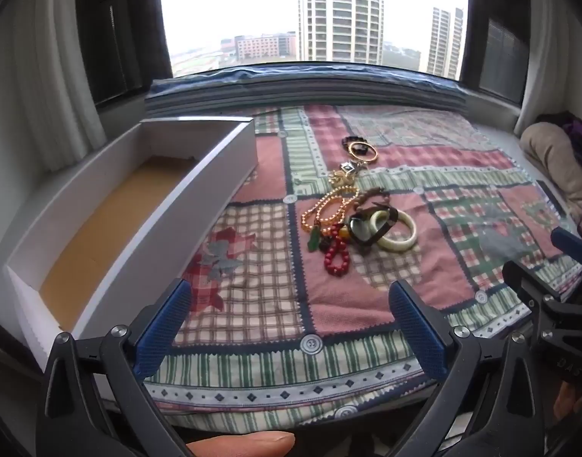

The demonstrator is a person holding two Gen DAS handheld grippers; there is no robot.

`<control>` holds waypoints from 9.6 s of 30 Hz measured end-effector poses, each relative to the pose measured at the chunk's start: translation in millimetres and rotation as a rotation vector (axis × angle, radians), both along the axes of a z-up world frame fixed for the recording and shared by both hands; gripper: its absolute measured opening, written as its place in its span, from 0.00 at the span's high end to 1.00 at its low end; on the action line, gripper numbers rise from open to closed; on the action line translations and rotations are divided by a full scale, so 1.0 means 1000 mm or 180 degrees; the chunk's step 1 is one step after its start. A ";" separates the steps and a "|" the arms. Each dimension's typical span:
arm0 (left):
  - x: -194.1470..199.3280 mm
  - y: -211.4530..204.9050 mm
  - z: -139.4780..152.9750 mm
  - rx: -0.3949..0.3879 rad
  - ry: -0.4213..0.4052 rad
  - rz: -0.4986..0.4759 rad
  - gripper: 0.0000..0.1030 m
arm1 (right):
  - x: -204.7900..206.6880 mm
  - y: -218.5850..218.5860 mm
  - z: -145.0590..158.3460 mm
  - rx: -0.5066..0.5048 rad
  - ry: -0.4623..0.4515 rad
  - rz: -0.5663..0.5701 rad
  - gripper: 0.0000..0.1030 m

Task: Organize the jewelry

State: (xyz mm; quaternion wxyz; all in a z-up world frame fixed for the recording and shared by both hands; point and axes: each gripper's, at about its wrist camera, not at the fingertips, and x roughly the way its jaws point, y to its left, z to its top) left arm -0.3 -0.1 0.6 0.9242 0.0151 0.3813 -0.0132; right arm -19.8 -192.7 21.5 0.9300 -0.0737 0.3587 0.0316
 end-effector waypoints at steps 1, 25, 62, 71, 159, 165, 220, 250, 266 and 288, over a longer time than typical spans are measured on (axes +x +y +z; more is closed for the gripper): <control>-0.001 0.000 0.001 0.0015 -0.0023 0.0007 0.00 | 0.000 -0.001 0.000 0.0013 0.0009 -0.0004 0.10; 0.008 0.001 -0.014 0.0106 0.0182 0.0000 0.00 | 0.000 0.009 -0.003 0.0113 0.0115 0.0191 0.09; -0.001 -0.007 -0.003 0.0082 -0.0132 -0.0002 0.00 | -0.003 -0.011 0.001 0.0182 0.0104 -0.0048 0.09; -0.003 -0.007 0.000 0.0058 -0.0179 -0.0021 0.00 | -0.007 -0.010 0.004 0.0281 0.0035 0.0075 0.09; 0.133 -0.125 -0.082 0.0321 0.0214 -0.0497 0.01 | 0.035 -0.071 -0.044 0.0618 0.0487 -0.0287 0.09; 0.153 -0.125 -0.103 0.0406 0.0325 -0.0263 0.18 | 0.035 -0.088 -0.048 0.0674 0.0493 -0.0361 0.09; 0.068 0.057 -0.046 -0.0150 0.0475 0.0101 0.83 | 0.156 0.048 -0.082 0.0432 0.1268 0.1218 0.89; 0.065 0.285 -0.056 -0.0436 0.0728 0.1541 0.83 | 0.177 0.401 -0.040 0.0209 0.1177 0.2898 0.89; 0.033 0.263 0.014 -0.0183 -0.0074 0.1655 0.12 | 0.171 0.353 0.003 0.0370 0.0823 0.2560 0.41; 0.027 0.051 -0.017 -0.0386 0.0007 0.0065 0.05 | 0.059 0.030 0.009 0.0374 0.0232 0.0741 0.30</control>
